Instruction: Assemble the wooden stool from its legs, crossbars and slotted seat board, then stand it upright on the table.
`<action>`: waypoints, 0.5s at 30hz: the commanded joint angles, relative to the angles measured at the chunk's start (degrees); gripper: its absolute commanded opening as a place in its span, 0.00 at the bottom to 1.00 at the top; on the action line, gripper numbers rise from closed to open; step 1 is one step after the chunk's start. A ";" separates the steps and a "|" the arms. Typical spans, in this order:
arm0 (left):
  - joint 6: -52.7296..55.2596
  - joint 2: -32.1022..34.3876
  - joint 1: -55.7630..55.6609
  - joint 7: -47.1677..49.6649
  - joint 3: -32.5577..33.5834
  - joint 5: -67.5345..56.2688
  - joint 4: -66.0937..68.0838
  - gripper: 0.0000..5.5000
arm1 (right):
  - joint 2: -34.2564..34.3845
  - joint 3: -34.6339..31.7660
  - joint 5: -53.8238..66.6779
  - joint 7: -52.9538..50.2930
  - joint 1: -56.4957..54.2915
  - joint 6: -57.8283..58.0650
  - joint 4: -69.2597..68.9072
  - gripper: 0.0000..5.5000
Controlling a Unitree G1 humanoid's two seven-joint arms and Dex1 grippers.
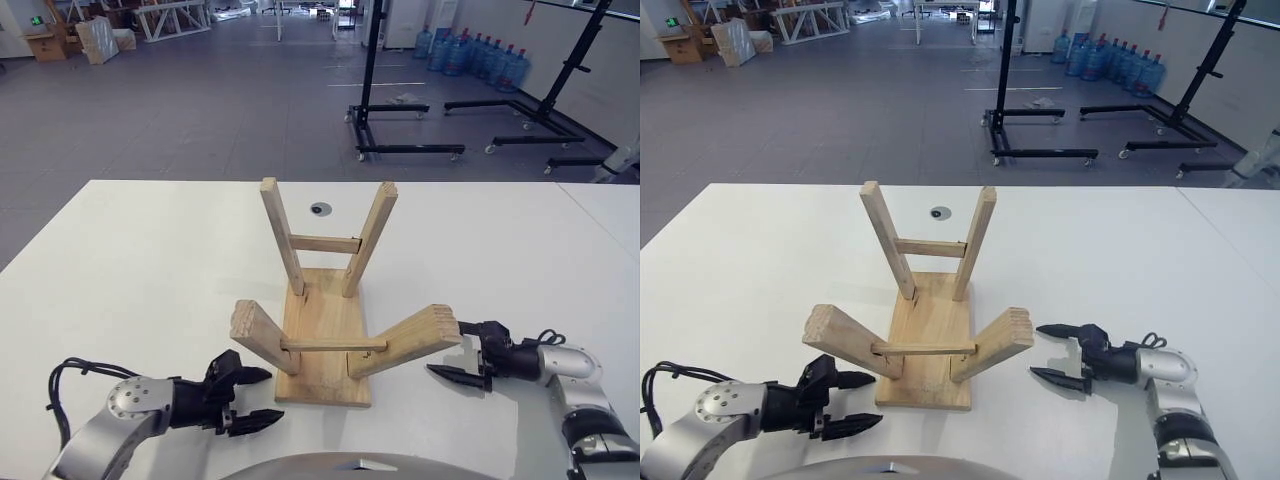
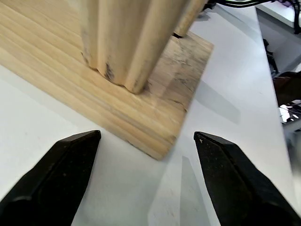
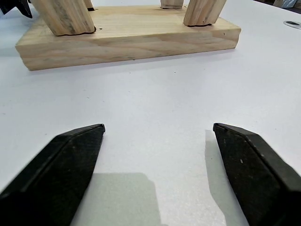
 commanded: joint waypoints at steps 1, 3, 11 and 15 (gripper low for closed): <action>0.74 -5.44 -1.09 6.07 -3.61 2.79 3.50 0.66 | -2.63 -2.25 -2.60 0.67 -3.42 -3.03 11.51 0.77; 0.60 -7.18 -1.78 6.77 -5.04 2.63 4.54 0.66 | -3.63 -5.27 -1.44 0.21 -4.32 -3.77 15.49 0.77; 1.07 -13.51 -9.94 6.21 -8.60 1.32 11.48 0.66 | 5.74 -13.93 6.99 -11.30 -8.06 2.72 -3.34 0.77; -0.20 -17.02 -15.50 5.98 -9.24 1.66 18.35 0.66 | 15.34 -7.77 1.25 -33.53 -1.29 13.13 -38.59 0.77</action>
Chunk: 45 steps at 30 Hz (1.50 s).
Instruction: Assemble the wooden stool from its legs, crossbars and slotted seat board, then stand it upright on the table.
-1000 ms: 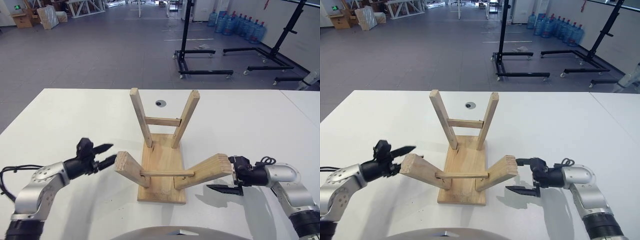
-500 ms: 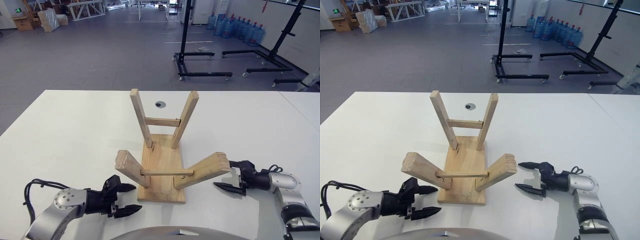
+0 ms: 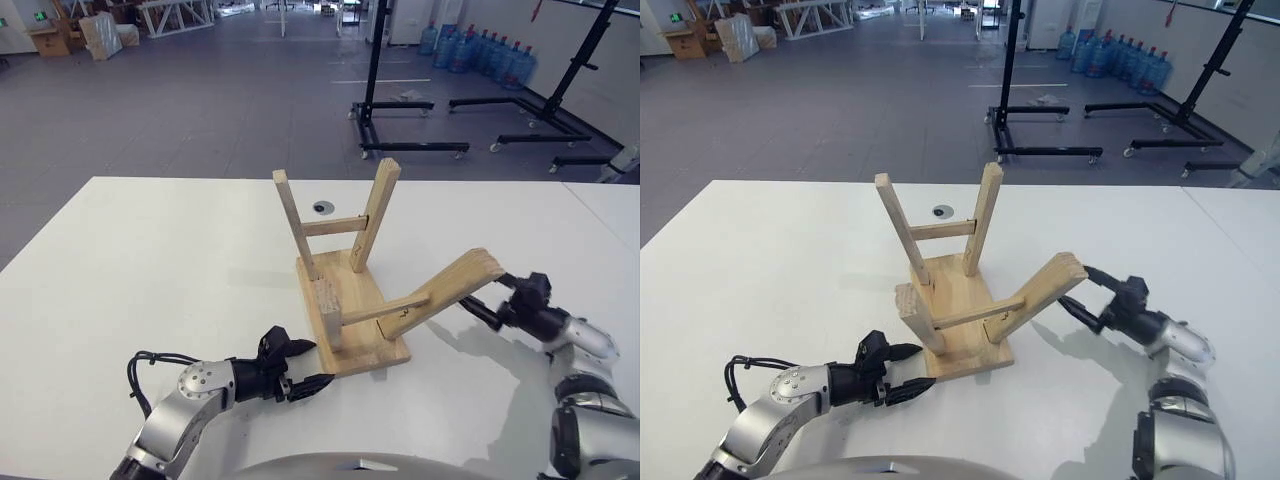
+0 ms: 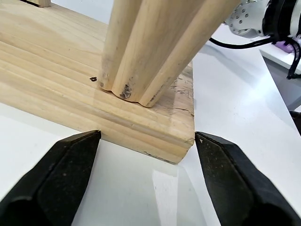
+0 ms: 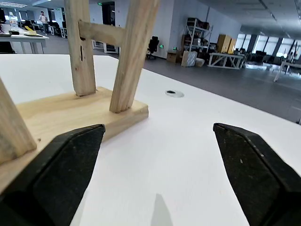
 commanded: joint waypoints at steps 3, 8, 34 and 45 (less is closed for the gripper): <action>0.45 -4.67 -7.92 1.07 -1.49 2.03 12.51 0.66 | 11.29 2.84 -12.95 -34.38 5.16 7.81 -33.44 0.77; -1.03 -5.84 -9.33 1.07 -1.60 2.42 15.61 0.66 | 13.65 0.90 -19.26 -50.41 6.34 8.99 -36.72 0.77; -2.76 -7.80 -13.12 4.59 0.26 4.06 21.08 0.66 | 6.65 -3.90 -14.68 -65.61 -2.71 11.56 -51.61 0.77; -4.74 -12.35 -17.46 7.25 0.10 6.56 27.17 0.66 | 6.49 9.54 -22.57 -60.11 7.19 15.11 -71.47 0.77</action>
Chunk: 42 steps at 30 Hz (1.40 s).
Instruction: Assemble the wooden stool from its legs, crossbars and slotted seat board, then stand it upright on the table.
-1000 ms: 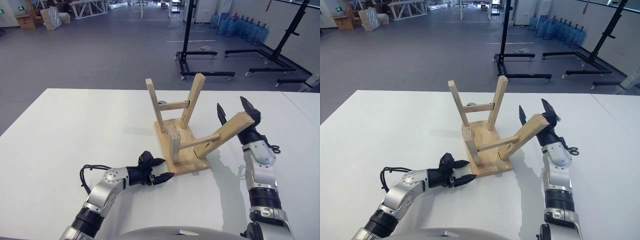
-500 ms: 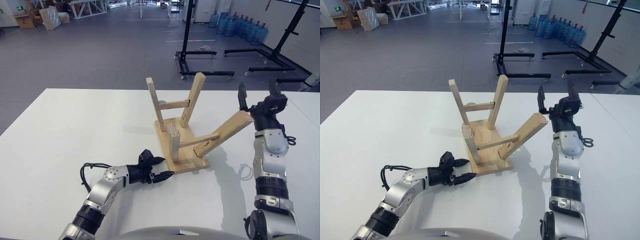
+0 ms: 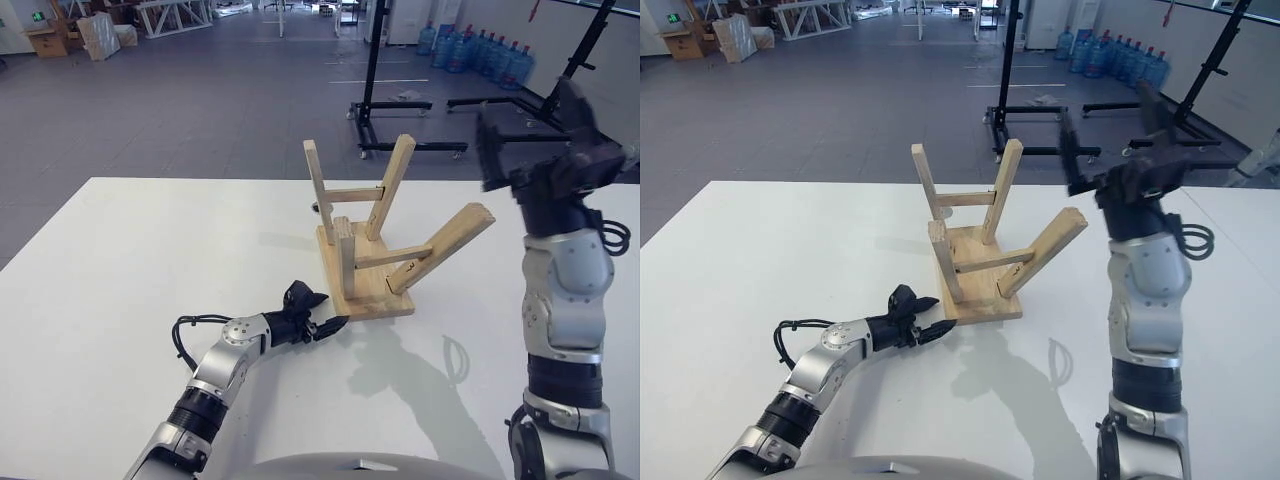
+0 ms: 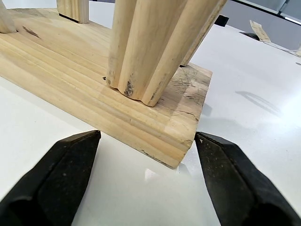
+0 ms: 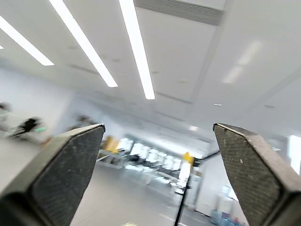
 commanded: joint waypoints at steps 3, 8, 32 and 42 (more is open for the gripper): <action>1.35 0.24 1.22 -0.22 -0.96 2.06 2.19 0.66 | -0.82 3.57 -15.82 -2.76 3.75 -4.43 -2.33 0.77; 1.25 0.54 1.47 -0.52 -0.89 2.25 2.43 0.66 | -3.26 5.10 -29.63 -6.14 6.50 -9.66 1.26 0.77; -0.03 -0.13 -0.09 -0.89 0.86 2.96 4.45 0.66 | -7.26 14.08 -31.07 -4.27 8.19 -9.42 14.59 0.77; 0.22 3.86 2.88 -1.27 3.68 1.88 -5.88 0.66 | -2.90 2.43 -2.59 -5.67 -4.92 -12.52 15.35 0.77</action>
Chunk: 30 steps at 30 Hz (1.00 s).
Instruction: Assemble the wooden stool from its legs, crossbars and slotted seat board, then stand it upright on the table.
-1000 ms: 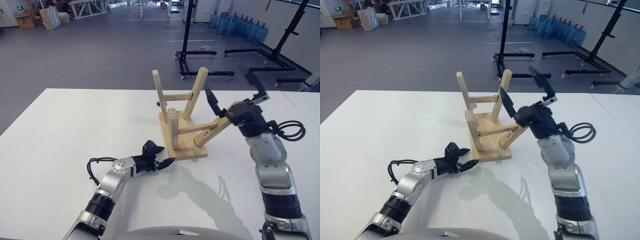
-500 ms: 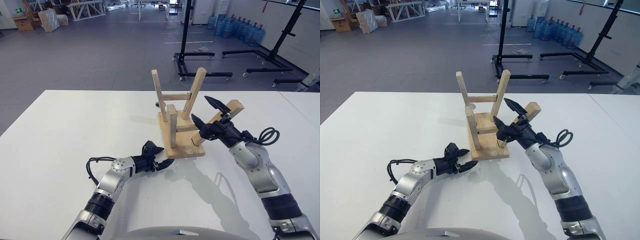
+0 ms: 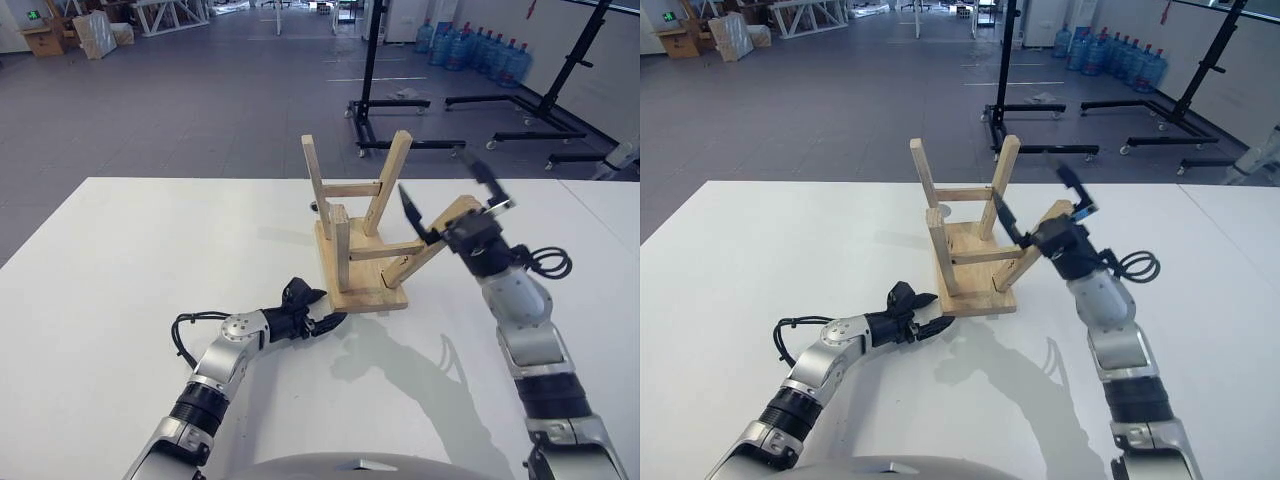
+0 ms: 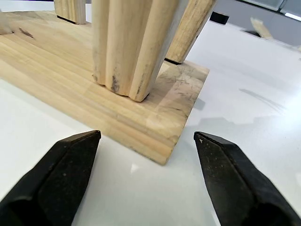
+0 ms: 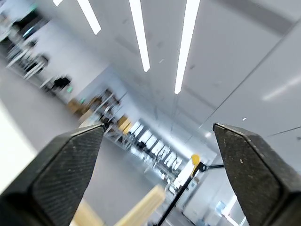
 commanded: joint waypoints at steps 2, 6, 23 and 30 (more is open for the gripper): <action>3.09 5.09 4.82 0.83 3.11 -0.46 -12.51 0.66 | 0.02 -8.29 9.10 -1.33 -4.89 7.39 4.10 0.77; 5.59 8.52 7.90 1.61 7.66 -3.81 -27.70 0.66 | 1.06 -14.19 13.79 -2.74 -2.19 11.87 7.06 0.77; 6.87 9.21 -9.26 -0.92 7.06 -5.78 -27.53 0.66 | 8.72 -11.65 23.13 5.50 8.88 22.12 0.20 0.77; 3.38 10.55 -16.00 -8.15 2.72 -4.43 -22.08 0.66 | 8.81 -10.08 23.07 9.69 6.91 22.34 1.84 0.77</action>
